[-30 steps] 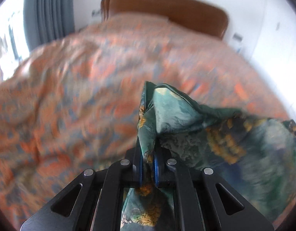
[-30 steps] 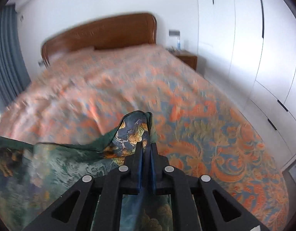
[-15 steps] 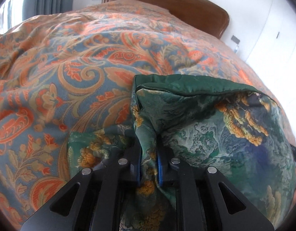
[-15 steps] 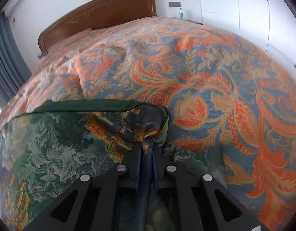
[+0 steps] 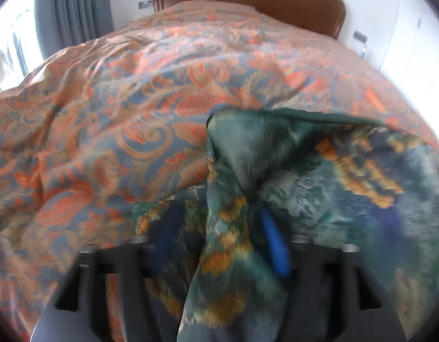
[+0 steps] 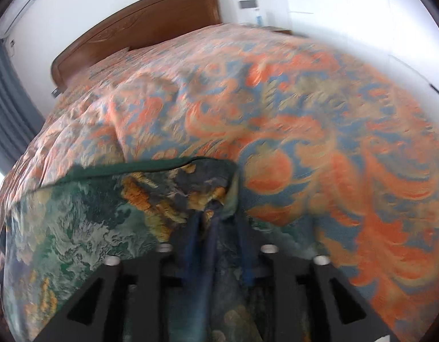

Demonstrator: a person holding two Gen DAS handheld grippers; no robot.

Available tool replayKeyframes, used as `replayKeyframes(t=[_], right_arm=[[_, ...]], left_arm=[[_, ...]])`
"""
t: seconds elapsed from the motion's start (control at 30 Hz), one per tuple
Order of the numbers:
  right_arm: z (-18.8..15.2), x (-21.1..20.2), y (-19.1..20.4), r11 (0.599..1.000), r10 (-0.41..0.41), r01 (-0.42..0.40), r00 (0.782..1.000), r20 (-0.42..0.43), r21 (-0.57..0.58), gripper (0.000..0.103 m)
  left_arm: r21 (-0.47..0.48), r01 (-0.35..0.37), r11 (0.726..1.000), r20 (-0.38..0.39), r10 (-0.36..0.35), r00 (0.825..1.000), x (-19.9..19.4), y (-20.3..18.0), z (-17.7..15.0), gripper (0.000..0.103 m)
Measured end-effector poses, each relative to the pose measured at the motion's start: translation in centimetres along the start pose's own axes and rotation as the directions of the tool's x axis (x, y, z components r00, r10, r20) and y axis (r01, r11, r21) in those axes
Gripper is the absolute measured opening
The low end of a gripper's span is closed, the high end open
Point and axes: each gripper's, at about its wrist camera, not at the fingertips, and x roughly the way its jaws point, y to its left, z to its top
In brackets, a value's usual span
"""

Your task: Fold large clothes

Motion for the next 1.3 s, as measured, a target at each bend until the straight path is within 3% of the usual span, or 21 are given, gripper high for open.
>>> replayKeyframes(t=[0.03,0.07,0.2,0.4,0.57,0.73,0.8,0.9,1.0,1.13,1.23,1.3], right_arm=[[0.3,-1.1,-0.2,1.000,-0.007,0.006,1.000,0.009,0.009,0.065],[0.5,-2.6,-0.3,1.000,-0.001,0.001,1.000,0.028,0.012,0.068],[-0.5,-9.4,-0.5,0.999,-0.001,0.005,0.991,0.132,-0.033,0.075],[-5.4,-16.0,1.0,0.981,-0.002,0.039,0.982,0.187,-0.192,0.075],[-10.5,-17.8,2.8,0.976,0.092,-0.062,0.986,0.136,-0.210,0.075],[-13.9,-17.8,4.3,0.969,0.104,-0.077,0.989,0.106,-0.235,0.075],[-15.2,-18.0,4.5,0.967,0.112,-0.084,0.988,0.103,-0.241,0.075],[-16.6,-18.2,4.5,0.964,0.121,-0.095,0.988,0.094,-0.247,0.075],[-17.9,-18.1,4.1,0.968,0.135,-0.115,0.988,0.073,-0.223,0.075],[-19.1,-17.7,2.8,0.975,0.151,-0.142,0.988,0.040,-0.169,0.075],[-19.2,-18.0,1.6,0.981,0.148,-0.139,0.987,0.062,-0.134,0.075],[-19.2,-18.5,0.7,0.984,0.147,-0.136,0.984,0.097,-0.112,0.075]], left_arm=[[-0.013,0.033,0.999,0.013,-0.033,0.999,-1.2,0.5,-0.1,0.084],[-0.021,0.061,0.998,0.023,-0.061,0.998,-2.5,1.1,-0.3,0.086],[-0.008,0.094,0.996,0.052,-0.093,0.994,-6.6,2.4,-2.1,0.086],[0.077,0.140,0.987,0.114,-0.148,0.982,-11.0,0.2,-4.9,0.092],[0.153,0.156,0.976,0.076,-0.169,0.983,-10.4,-3.1,-5.4,0.093],[0.187,0.218,0.958,-0.029,-0.216,0.976,-8.1,-5.7,-5.0,0.093],[0.207,0.191,0.959,-0.050,-0.185,0.981,-6.5,-6.6,-4.1,0.093],[0.154,0.143,0.978,-0.054,-0.136,0.989,-4.1,-6.4,-2.0,0.093],[0.043,0.059,0.997,-0.051,-0.057,0.997,-1.0,-4.4,1.4,0.093],[-0.086,-0.066,0.994,-0.056,0.062,0.997,1.4,-1.5,3.4,0.091],[-0.177,-0.008,0.984,-0.027,0.003,1.000,-0.1,-0.3,3.1,0.087],[-0.128,0.042,0.991,0.023,-0.039,0.999,-2.5,-1.7,2.6,0.087]])
